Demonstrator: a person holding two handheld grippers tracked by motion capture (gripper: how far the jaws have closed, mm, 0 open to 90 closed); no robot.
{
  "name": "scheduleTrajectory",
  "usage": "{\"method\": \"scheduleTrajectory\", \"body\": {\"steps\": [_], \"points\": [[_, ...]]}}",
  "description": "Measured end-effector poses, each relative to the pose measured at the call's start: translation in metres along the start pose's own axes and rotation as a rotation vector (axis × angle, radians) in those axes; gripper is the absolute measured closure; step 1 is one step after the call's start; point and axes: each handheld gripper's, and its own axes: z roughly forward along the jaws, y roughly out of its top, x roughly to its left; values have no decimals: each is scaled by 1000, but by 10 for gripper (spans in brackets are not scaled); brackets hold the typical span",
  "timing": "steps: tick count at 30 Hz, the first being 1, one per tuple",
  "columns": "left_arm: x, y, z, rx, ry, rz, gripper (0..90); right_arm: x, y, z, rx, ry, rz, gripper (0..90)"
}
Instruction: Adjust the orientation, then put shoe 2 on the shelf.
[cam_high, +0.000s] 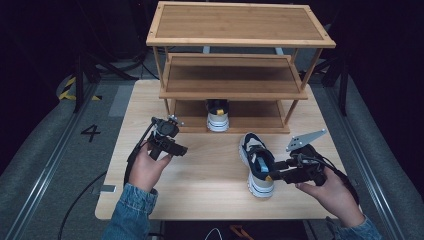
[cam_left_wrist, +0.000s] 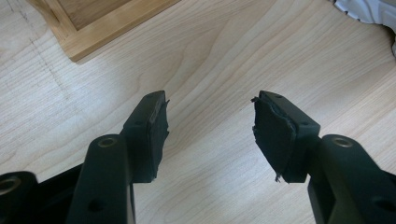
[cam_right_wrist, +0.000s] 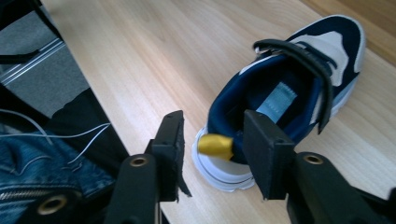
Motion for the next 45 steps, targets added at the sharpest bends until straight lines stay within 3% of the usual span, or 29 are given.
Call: {"method": "scheduleTrajectory", "body": {"steps": [5, 11, 15, 21, 27, 31, 36, 45], "points": [[3, -1, 0, -4, -7, -9, 438, 0, 3, 19, 2, -22, -10, 518], [4, -1, 2, 8, -15, -14, 435, -2, 3, 54, 90, -18, -6, 525], [5, -1, 3, 7, -16, -16, 429, -3, 0, 66, 95, -18, 14, 512], [6, 0, 5, 12, -19, -17, 428, -2, 0, 80, 138, -40, -3, 528], [8, -1, 5, 11, -22, -22, 428, -2, 1, 82, 156, -58, -13, 613], [11, -3, 3, 5, -20, -32, 431, -2, 2, 82, 165, -39, -27, 676], [14, -10, 1, 7, -17, -50, 431, -2, 6, 81, 177, -37, -42, 695], [25, -26, -2, 28, -19, -100, 402, -9, 19, 78, 146, -45, -51, 691]]}}
